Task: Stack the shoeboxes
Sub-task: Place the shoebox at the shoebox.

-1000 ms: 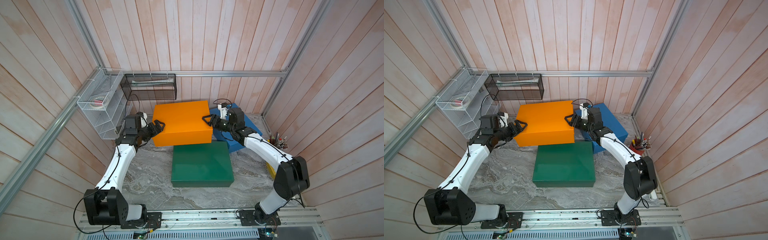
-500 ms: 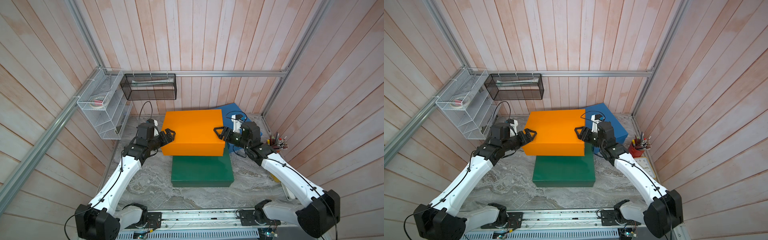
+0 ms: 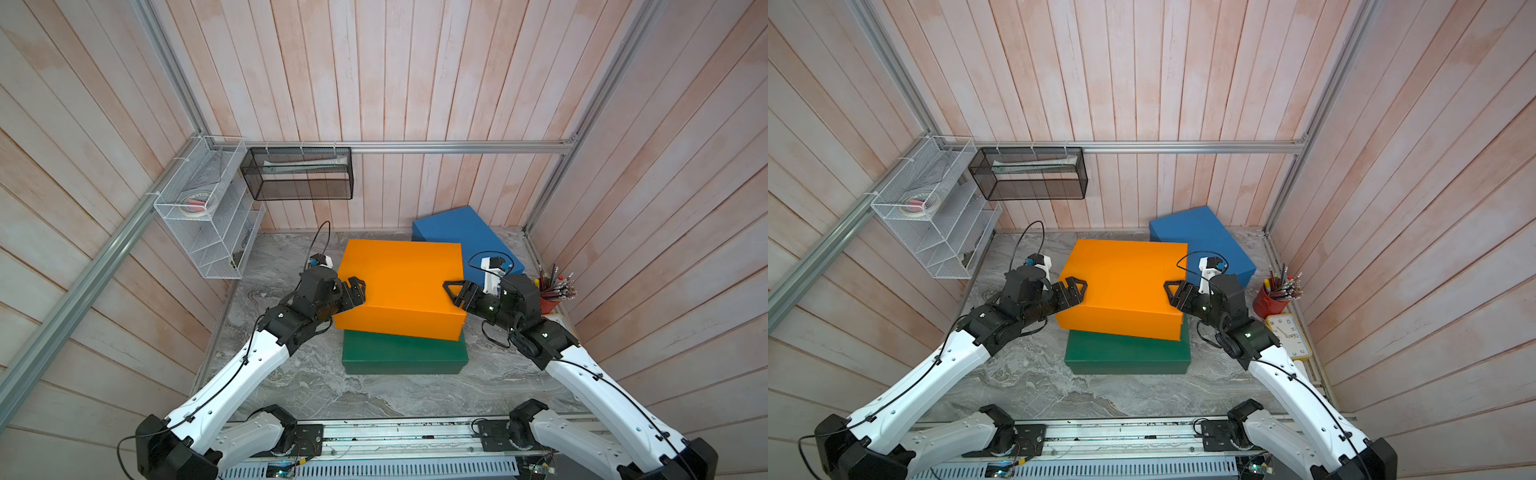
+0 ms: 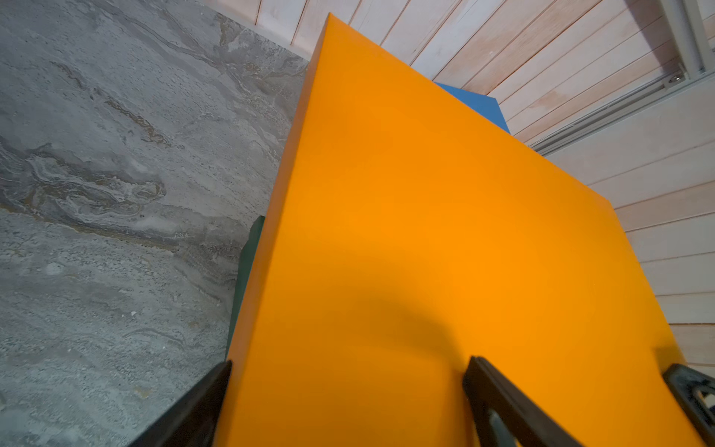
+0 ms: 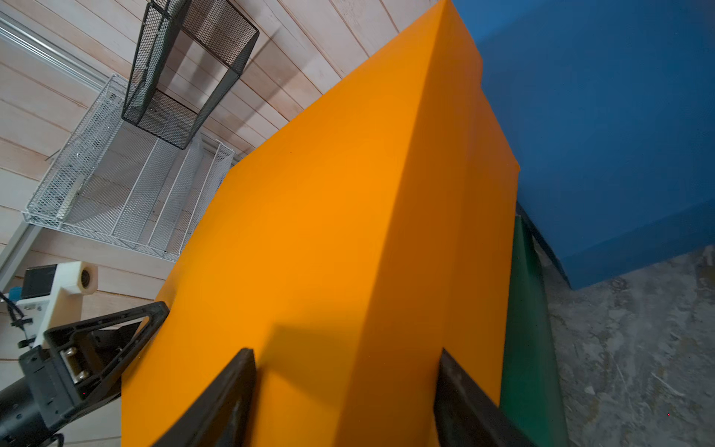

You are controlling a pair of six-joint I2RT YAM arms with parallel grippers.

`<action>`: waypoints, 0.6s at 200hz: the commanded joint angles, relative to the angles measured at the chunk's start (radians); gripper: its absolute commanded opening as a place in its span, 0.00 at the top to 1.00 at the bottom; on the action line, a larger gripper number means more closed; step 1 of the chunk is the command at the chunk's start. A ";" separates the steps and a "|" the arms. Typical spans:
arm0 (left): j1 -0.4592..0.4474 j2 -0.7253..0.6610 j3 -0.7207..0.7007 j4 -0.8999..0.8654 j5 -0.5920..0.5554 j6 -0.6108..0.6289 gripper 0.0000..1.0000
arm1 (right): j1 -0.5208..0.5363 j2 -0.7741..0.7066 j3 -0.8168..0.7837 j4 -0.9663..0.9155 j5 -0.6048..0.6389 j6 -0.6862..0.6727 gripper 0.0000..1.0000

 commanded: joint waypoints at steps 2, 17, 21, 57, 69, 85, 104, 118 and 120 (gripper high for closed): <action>-0.183 0.020 0.026 0.117 0.277 -0.097 0.06 | 0.131 0.011 -0.009 0.036 -0.270 -0.059 0.29; -0.212 0.005 0.015 0.112 0.250 -0.117 0.06 | 0.132 0.000 -0.009 0.009 -0.271 -0.073 0.29; -0.220 0.001 0.010 0.111 0.243 -0.121 0.06 | 0.132 -0.004 -0.010 0.002 -0.271 -0.075 0.29; -0.273 -0.028 -0.017 0.093 0.196 -0.152 0.06 | 0.132 -0.038 -0.050 -0.013 -0.272 -0.079 0.29; -0.285 -0.037 -0.029 0.082 0.186 -0.162 0.06 | 0.131 -0.048 -0.061 -0.020 -0.269 -0.078 0.29; -0.298 -0.056 -0.054 0.074 0.174 -0.178 0.06 | 0.131 -0.059 -0.076 -0.030 -0.263 -0.076 0.29; -0.312 -0.082 -0.083 0.081 0.164 -0.198 0.06 | 0.129 -0.075 -0.088 -0.050 -0.237 -0.078 0.28; -0.327 -0.091 -0.095 0.085 0.156 -0.211 0.06 | 0.123 -0.091 -0.090 -0.069 -0.219 -0.081 0.28; -0.331 -0.091 -0.096 0.084 0.154 -0.211 0.06 | 0.122 -0.093 -0.092 -0.071 -0.217 -0.081 0.29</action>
